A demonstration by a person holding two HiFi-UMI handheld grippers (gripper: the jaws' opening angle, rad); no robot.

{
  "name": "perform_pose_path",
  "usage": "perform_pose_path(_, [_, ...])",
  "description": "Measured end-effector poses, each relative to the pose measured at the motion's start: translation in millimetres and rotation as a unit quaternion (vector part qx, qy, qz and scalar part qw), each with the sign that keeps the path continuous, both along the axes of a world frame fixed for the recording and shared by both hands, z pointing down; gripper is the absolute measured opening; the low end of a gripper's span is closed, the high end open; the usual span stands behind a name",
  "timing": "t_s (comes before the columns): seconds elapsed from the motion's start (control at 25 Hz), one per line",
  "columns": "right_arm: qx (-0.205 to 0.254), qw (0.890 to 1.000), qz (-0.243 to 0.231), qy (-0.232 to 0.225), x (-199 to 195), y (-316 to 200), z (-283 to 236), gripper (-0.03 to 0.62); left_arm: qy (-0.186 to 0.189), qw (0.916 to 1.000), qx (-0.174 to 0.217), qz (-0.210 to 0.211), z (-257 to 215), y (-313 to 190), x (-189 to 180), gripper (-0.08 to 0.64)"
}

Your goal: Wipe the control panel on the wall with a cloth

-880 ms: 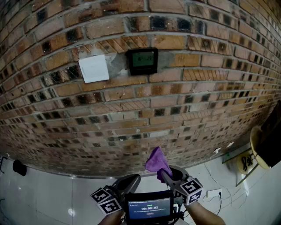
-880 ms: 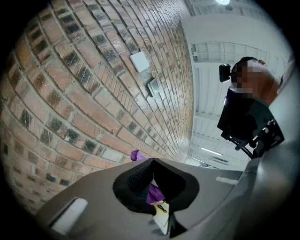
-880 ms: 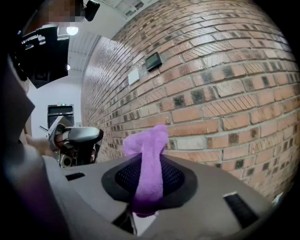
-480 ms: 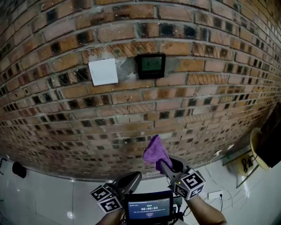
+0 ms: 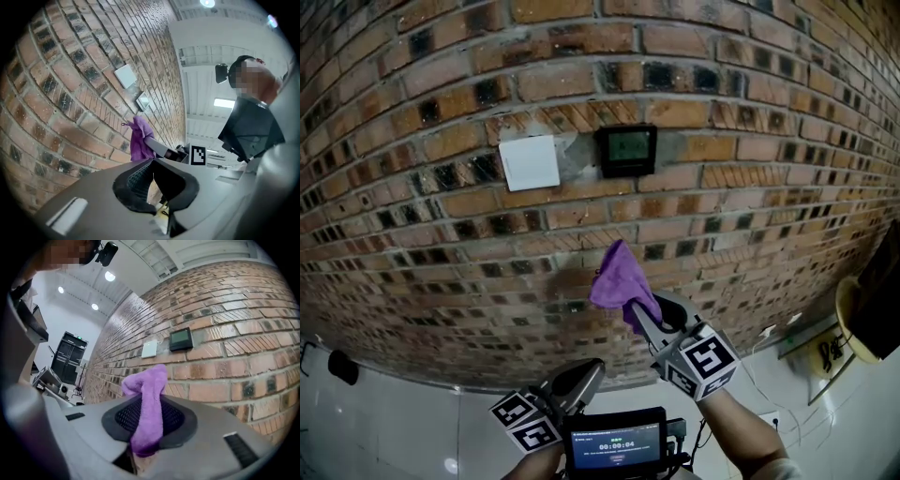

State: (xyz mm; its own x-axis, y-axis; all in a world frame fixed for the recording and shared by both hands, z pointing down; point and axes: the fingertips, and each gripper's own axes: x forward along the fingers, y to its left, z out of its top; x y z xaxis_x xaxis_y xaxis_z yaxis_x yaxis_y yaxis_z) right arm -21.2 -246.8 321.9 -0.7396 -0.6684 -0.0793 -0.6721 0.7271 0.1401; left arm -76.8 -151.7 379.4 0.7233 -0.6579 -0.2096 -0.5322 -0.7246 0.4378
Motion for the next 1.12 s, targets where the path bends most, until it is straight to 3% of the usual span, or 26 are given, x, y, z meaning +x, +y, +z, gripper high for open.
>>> perform_pose_path(0.4, [0.080, 0.997, -0.012, 0.015, -30.6, -23.7, -63.9, 0.097, -0.006, 0.9991, 0.038, -0.015, -30.7, -0.8, -6.8, -0.012])
perform_pose_path(0.76, [0.164, 0.986, -0.002, 0.020, -54.4, -44.3, -125.1, 0.097, -0.014, 0.9978, 0.060, -0.025, -45.6, 6.7, -9.3, -0.012])
perform_pose_path(1.12, [0.199, 0.980, -0.003, 0.022, -86.1, -68.0, -164.4, 0.097, -0.016, 0.9970, 0.063, -0.042, -45.9, 10.5, -14.4, -0.012])
